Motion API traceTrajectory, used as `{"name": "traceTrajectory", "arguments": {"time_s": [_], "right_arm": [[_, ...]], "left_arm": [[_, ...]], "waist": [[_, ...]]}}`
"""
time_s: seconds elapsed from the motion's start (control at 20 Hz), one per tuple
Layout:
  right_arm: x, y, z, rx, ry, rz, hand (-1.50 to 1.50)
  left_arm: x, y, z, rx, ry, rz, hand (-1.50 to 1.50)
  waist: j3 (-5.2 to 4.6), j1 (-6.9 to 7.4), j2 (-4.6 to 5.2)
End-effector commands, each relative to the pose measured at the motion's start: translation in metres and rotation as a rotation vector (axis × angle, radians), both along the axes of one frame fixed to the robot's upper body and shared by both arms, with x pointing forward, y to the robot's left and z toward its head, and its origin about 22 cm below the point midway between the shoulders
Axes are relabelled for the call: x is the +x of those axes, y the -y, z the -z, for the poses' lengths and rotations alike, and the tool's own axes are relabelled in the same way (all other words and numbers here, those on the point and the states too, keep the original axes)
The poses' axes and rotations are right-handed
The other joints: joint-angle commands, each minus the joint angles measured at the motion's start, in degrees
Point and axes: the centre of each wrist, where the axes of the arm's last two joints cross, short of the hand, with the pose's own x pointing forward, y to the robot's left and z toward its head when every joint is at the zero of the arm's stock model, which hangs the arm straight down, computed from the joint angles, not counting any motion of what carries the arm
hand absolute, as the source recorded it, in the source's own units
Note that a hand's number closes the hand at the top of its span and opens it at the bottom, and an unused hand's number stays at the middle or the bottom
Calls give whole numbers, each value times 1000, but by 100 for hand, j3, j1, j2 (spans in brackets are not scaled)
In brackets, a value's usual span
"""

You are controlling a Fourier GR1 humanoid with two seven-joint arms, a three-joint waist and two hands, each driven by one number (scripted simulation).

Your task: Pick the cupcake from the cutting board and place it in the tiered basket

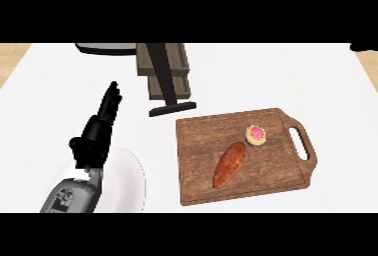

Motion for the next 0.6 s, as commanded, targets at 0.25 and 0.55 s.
{"name": "traceTrajectory", "arguments": {"time_s": [0.25,0.55], "right_arm": [[-9,-47,25,-238,121,-87,-150],[1,-57,27,-308,136,-101,-150]], "left_arm": [[4,-2,-18,-1,0,-24,0],[-15,6,0,-12,-5,-15,0]], "waist": [[-12,-84,-20],[-20,-87,-28]]}}
